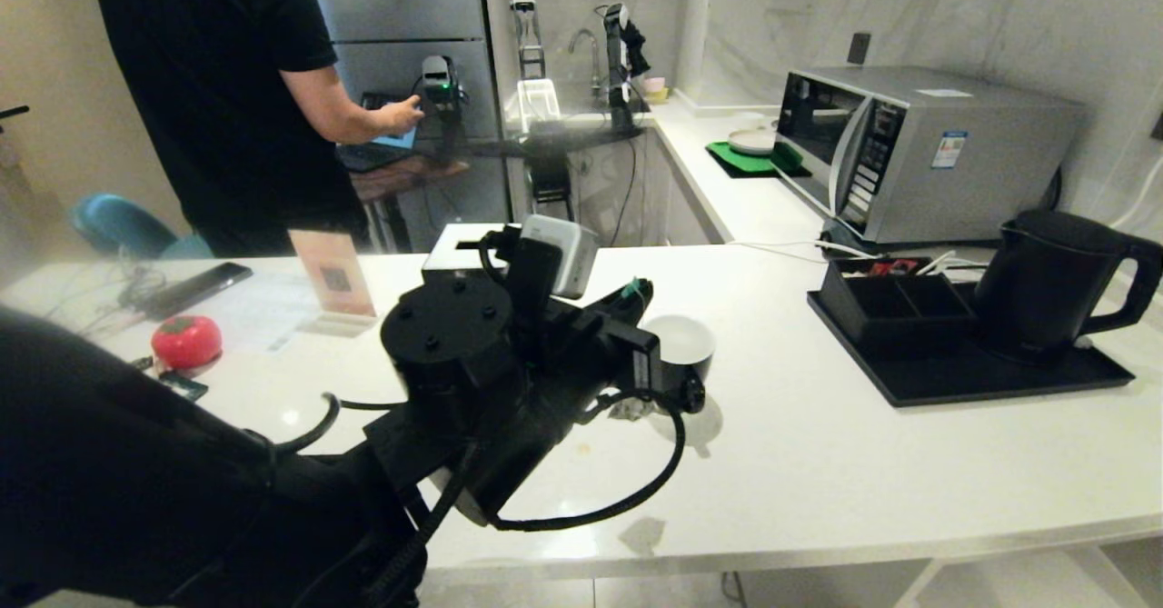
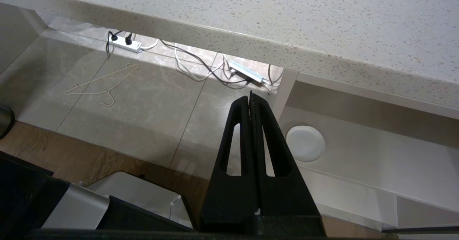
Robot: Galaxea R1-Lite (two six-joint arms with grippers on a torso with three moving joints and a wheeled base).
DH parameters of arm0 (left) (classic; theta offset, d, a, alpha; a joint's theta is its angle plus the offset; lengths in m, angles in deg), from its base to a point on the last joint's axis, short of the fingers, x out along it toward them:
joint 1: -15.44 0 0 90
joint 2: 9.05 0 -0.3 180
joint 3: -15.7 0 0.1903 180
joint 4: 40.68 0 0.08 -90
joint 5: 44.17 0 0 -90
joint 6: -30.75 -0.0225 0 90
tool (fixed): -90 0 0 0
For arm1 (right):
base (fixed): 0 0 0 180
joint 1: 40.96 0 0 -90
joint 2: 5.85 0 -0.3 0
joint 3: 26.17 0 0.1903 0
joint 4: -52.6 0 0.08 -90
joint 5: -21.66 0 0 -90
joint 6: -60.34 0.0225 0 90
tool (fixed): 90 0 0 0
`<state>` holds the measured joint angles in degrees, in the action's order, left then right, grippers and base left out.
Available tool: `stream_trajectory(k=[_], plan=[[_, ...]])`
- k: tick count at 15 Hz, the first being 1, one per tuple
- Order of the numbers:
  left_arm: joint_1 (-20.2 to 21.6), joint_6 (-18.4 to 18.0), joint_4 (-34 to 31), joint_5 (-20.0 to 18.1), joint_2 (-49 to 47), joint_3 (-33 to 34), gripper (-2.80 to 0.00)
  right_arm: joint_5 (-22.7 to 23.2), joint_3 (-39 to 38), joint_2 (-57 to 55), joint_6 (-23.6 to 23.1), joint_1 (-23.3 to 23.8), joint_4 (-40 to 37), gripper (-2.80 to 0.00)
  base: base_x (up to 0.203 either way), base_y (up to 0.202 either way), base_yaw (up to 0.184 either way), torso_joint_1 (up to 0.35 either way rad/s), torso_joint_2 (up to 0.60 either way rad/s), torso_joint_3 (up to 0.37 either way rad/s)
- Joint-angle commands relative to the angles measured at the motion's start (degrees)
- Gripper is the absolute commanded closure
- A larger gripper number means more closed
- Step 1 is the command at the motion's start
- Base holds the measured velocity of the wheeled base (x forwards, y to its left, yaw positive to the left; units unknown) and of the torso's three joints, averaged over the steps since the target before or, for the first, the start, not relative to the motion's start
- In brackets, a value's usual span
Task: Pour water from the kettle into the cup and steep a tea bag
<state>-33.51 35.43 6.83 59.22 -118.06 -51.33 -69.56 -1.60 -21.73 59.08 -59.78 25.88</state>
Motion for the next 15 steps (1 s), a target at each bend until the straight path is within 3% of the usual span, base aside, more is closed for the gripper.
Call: stream_trajectory(k=[1,8,12,15], plan=[[-0.1,0.06,0.4,0.13,-0.24,-0.03,0.0,-0.01,-0.06,-0.09,-0.05,0.13,-0.16,0.0,0.0,0.0,0.0,0.0,0.0,0.0],[-0.19,0.06,0.4,-0.01,-1.57,-1.07,0.0,-0.01,-0.06,-0.3,0.37,10.65,-0.08,0.0,0.0,0.0,0.0,0.0,0.0,0.0],[-0.1,0.15,0.31,0.05,-3.55,-3.86,0.0,-0.01,-0.03,-0.3,0.3,12.98,-0.16,0.0,0.0,0.0,0.0,0.0,0.0,0.0],[-0.1,0.07,0.31,0.13,-4.95,-6.32,0.0,0.07,-0.06,2.27,0.36,19.52,-0.11,0.0,0.0,0.0,0.0,0.0,0.0,0.0]])
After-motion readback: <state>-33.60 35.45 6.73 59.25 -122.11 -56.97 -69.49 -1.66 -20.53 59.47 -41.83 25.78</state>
